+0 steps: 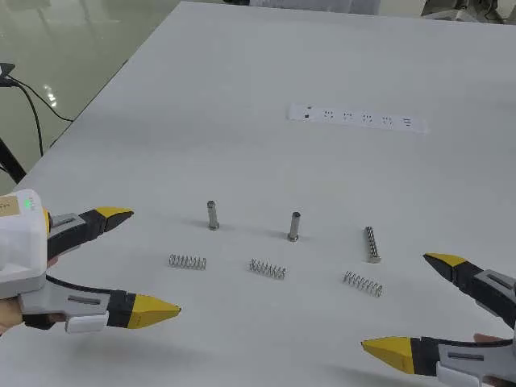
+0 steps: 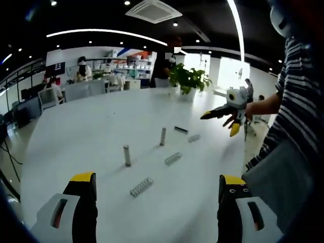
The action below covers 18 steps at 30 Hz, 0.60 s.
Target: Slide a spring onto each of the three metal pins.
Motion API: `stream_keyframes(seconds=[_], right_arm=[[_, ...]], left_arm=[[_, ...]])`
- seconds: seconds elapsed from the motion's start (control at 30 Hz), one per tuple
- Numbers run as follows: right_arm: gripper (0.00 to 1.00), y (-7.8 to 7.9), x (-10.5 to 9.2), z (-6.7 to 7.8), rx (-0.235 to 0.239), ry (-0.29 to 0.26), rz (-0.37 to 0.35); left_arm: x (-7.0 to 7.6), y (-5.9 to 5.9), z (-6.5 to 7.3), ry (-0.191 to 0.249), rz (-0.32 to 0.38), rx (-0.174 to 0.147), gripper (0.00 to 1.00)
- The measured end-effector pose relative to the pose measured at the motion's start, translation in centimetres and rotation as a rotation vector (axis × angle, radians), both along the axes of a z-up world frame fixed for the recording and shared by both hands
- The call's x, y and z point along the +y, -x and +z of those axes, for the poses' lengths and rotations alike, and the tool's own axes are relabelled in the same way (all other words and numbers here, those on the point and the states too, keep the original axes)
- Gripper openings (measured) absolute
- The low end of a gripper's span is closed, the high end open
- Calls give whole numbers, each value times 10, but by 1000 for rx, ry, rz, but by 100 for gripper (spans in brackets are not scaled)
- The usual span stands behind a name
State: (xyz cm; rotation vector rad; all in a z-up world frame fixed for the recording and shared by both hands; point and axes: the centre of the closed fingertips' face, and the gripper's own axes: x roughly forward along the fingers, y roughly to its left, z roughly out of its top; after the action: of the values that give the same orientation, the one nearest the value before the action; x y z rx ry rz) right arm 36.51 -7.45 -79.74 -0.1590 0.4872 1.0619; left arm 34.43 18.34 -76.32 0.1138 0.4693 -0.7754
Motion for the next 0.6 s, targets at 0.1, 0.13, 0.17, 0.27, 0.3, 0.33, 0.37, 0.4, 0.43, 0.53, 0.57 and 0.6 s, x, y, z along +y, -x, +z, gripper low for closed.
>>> stream_keyframes(seconds=[0.1, 0.13, 0.17, 0.27, 0.3, 0.33, 0.37, 0.4, 0.43, 0.53, 0.57, 0.6], right_arm=[[99, 0, 0, 0, -1, 3, 2], [99, 0, 0, 0, -1, 2, 2], [99, 0, 1, 0, -1, 0, 1], [99, 0, 1, 0, -1, 3, 2], [99, 0, 1, 0, -1, 3, 2], [99, 1, 1, 0, -2, 3, 1], [99, 1, 1, 0, -1, 2, 1], [99, 1, 1, 0, -2, 1, -1], [99, 1, 1, 0, -2, 1, -2], [99, 1, -1, 0, -2, 3, -6], [99, 1, -1, 0, -3, 3, -6], [99, 1, -2, 0, -1, 2, -7]], left_arm=[[0, 0, 0, 1, -1, -1, 98], [0, -1, 0, 1, -1, -1, 98], [0, -1, 1, 2, -1, -1, 98], [-1, -1, 2, 1, -3, -2, 98], [-1, -1, 2, 2, -3, -2, 98], [-2, -1, 2, 3, -2, -2, 98], [-2, -1, 2, 4, -3, -2, 98], [-2, 0, 1, 2, -4, 0, 98], [-2, 0, 1, 1, -4, 0, 98], [-3, 1, 1, 1, -5, 3, 98], [-3, 1, 1, 1, -5, 4, 98], [-3, 1, 1, 0, -5, 4, 98]])
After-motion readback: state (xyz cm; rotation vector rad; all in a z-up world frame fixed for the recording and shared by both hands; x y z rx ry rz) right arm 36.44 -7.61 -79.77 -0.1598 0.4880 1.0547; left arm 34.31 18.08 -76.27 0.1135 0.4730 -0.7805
